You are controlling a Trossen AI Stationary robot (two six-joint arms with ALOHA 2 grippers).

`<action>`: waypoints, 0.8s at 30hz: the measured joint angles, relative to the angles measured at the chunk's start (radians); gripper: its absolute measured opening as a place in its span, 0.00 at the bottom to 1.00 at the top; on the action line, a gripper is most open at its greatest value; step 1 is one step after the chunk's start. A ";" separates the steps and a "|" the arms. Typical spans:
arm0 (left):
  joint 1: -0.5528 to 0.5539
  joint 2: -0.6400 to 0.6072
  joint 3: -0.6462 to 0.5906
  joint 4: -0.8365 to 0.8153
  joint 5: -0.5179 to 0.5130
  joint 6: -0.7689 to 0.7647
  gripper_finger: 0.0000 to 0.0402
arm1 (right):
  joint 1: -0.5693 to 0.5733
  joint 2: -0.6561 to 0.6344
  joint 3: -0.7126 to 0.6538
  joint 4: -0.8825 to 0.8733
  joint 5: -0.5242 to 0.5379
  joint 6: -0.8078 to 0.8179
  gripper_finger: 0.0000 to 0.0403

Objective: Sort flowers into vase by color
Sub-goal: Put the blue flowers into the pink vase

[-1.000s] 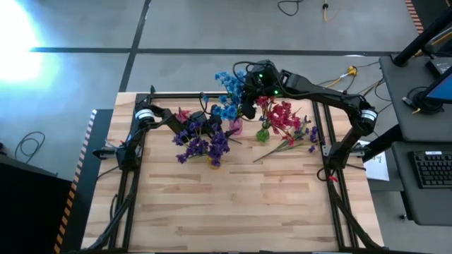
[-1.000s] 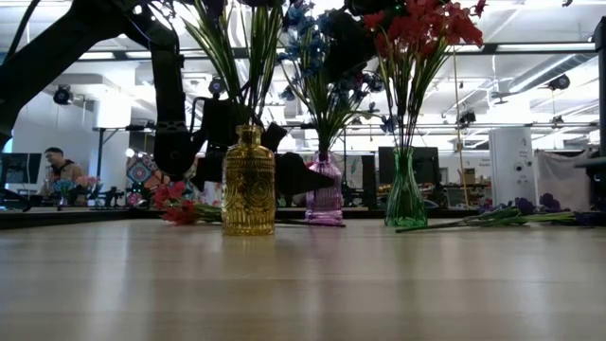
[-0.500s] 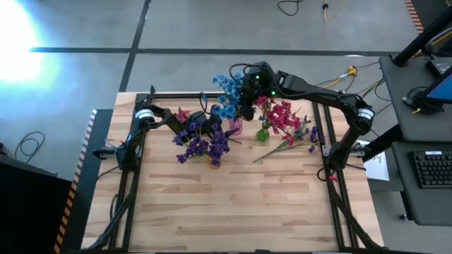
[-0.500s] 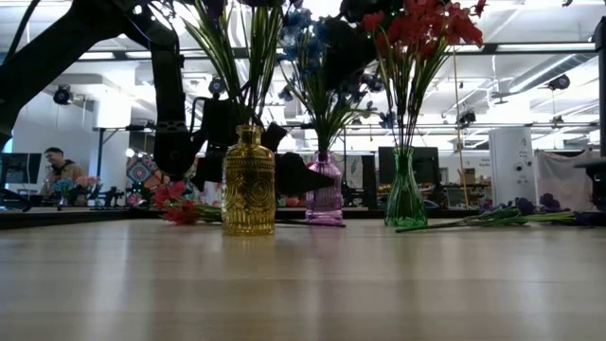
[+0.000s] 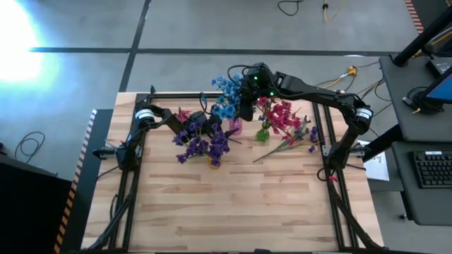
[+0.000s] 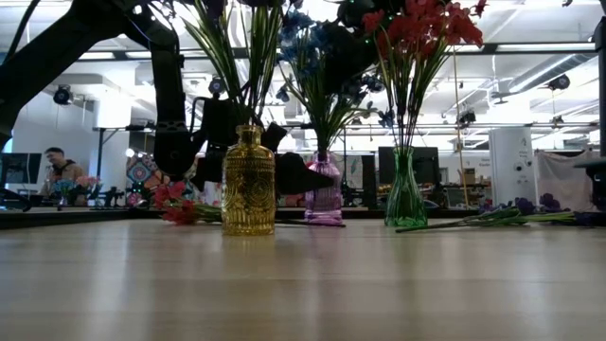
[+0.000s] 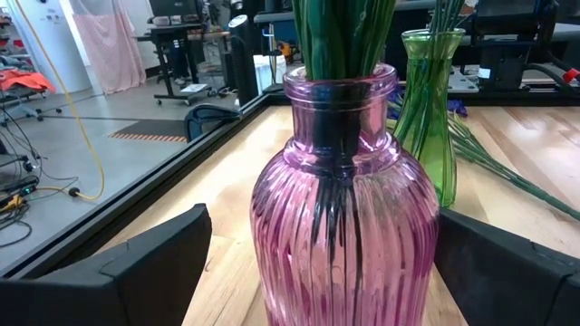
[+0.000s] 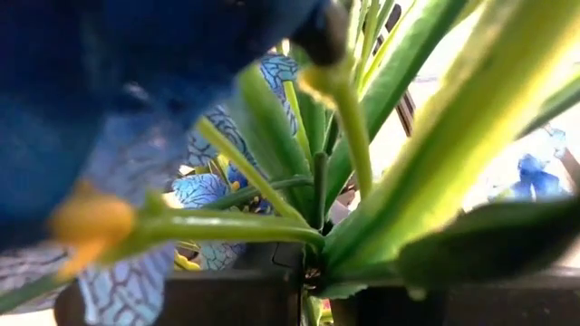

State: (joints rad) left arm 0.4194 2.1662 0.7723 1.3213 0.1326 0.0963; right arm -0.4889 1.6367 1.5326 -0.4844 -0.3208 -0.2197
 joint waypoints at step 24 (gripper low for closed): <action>0.000 0.000 0.000 0.000 0.001 0.000 0.95 | 0.000 -0.045 0.034 0.003 0.009 -0.002 0.44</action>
State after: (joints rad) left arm 0.4191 2.1662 0.7723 1.3214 0.1333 0.0959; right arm -0.4892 1.5913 1.5661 -0.4812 -0.3122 -0.2214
